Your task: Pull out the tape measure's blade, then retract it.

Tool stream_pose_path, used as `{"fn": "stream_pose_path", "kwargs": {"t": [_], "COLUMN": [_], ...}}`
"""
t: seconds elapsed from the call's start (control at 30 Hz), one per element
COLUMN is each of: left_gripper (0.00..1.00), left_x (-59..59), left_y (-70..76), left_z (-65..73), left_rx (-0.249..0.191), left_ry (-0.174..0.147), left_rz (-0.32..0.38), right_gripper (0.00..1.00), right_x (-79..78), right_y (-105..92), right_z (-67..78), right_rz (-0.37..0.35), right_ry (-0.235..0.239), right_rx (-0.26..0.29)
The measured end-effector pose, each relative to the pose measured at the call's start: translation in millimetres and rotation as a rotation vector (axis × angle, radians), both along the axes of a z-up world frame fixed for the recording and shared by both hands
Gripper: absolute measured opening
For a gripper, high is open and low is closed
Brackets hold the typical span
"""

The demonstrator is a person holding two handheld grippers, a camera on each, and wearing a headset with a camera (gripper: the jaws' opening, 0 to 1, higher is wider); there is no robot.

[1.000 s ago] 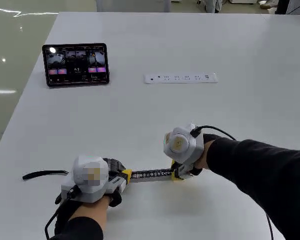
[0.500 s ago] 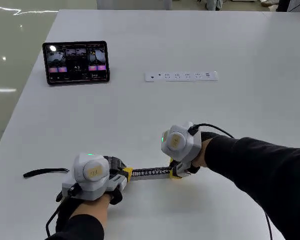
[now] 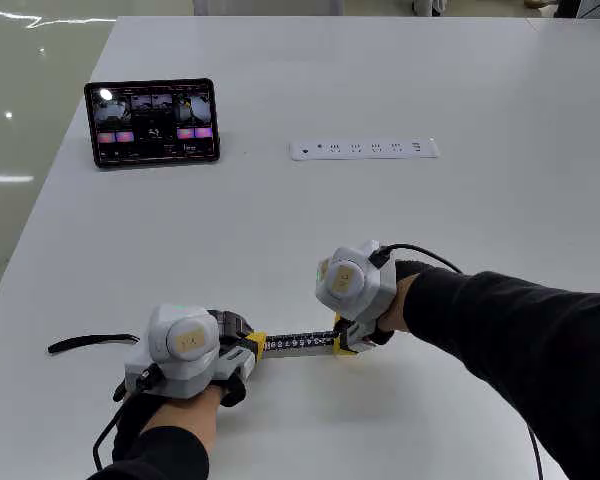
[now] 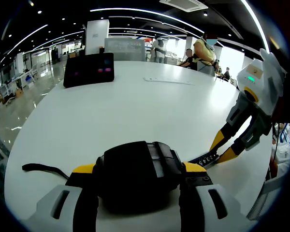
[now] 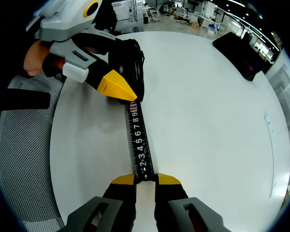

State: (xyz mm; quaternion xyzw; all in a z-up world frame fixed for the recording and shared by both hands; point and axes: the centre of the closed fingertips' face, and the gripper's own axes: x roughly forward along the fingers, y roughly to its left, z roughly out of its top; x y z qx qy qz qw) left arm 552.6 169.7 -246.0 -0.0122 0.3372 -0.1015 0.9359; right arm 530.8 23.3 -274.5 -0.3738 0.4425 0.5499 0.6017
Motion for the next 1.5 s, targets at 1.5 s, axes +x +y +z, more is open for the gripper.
{"fn": "stream_pose_path", "kwargs": {"t": [1.5], "left_gripper": [0.64], "left_x": [0.4], "left_y": [0.2], "left_z": [0.2], "left_rx": [-0.005], "left_ry": [0.006], "left_rz": [0.001], "right_gripper": [0.09], "right_x": [0.1], "right_y": [21.2], "right_z": [2.6], "right_rz": [0.009], "right_ry": [0.0], "right_rx": [0.038]}}
